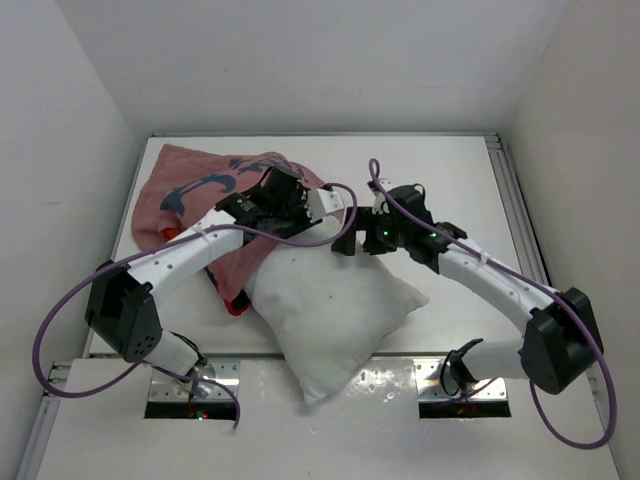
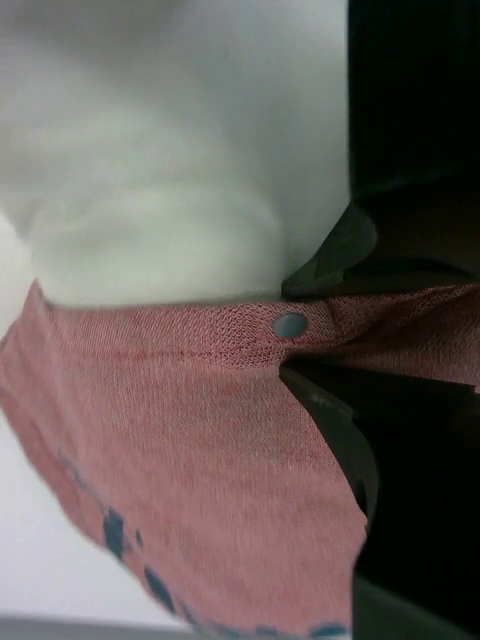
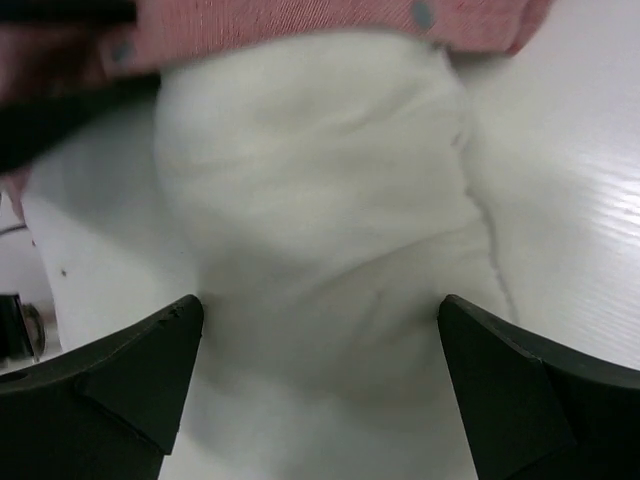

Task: Put the pillow into the pillowcase

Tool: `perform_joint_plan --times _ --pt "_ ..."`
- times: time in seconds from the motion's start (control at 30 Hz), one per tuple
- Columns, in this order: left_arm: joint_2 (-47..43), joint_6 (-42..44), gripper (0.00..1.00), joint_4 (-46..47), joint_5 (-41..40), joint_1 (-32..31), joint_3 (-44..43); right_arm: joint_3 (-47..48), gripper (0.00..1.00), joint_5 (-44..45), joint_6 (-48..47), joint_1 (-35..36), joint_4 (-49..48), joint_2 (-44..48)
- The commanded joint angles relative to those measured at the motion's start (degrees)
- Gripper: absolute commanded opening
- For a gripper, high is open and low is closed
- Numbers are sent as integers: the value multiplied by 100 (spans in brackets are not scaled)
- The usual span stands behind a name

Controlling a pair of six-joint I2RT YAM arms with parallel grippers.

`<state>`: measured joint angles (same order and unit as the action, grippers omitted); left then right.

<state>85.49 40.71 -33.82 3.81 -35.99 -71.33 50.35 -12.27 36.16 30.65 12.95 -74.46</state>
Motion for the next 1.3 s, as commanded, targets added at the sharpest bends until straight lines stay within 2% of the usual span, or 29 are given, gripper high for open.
perform_joint_plan --times 0.0,0.07,0.13,0.17,0.2,0.23,0.3,0.33,0.37,0.4,0.5,0.57,0.63,0.73,0.77,0.87,0.97,1.1,1.17,1.2,1.27 --pt "-15 -221 29 684 -777 153 -100 168 99 -598 -197 212 -170 -489" --pt "-50 -247 20 623 -751 153 -135 256 99 -811 -250 379 -214 -718" --pt "-103 -309 15 448 -689 110 -249 335 99 -900 -337 519 -249 -991" --pt "-112 -335 9 369 -715 75 -302 353 99 -874 -364 564 -249 -1070" --pt "-138 -353 4 220 -724 5 -433 405 98 -830 -390 591 -249 -1228" --pt "-173 -388 0 149 -724 -22 -513 458 91 -882 -425 626 -284 -1316" --pt "-200 -441 0 -70 -716 -179 -714 624 63 -1109 -373 643 -363 -1457" --pt "-208 -493 0 -150 -672 -241 -985 686 24 -1259 -269 635 -616 -1580" --pt "-209 -511 0 -238 -611 -399 -1162 748 5 -1565 -163 635 -784 -1624" --pt "-217 -511 0 -439 -410 -479 -1355 940 0 -1663 -32 617 -951 -1668" --pt "-147 -511 0 -834 144 -838 -2173 1423 0 -2261 662 477 -1978 -1739" --pt "-86 -598 0 -1046 391 -971 -2812 1539 0 -2262 1531 231 -3224 -1538" --pt "46 -783 0 -1319 734 -1024 -3506 1496 0 -1790 2338 4 -4504 -1318" --pt "371 -854 0 -1670 1103 -1016 -4377 1504 0 -683 2589 -139 -5283 -809" --pt "554 -863 0 -1741 1174 -1007 -4938 1539 0 -419 2528 -139 -5364 -546" --pt "758 -1003 0 -1778 1385 -989 -5583 1566 0 478 2334 -77 -5548 -133" --pt "846 -1616 0 -1375 1481 -876 -5629 1452 0 1015 2089 106 -5690 158" --pt "1100 -2311 0 -627 1903 -734 -5855 1408 0 1507 1501 545 -5207 160" --pt "1521 -2839 0 -459 2445 -822 -6338 1277 0 2218 1499 634 -4882 54" --pt "1645 -2832 0 -511 2570 -935 -6871 1232 0 2447 1621 617 -4750 -68" --pt "1786 -2500 0 -869 2686 -1381 -7148 1144 0 3220 1841 460 -4531 -165"
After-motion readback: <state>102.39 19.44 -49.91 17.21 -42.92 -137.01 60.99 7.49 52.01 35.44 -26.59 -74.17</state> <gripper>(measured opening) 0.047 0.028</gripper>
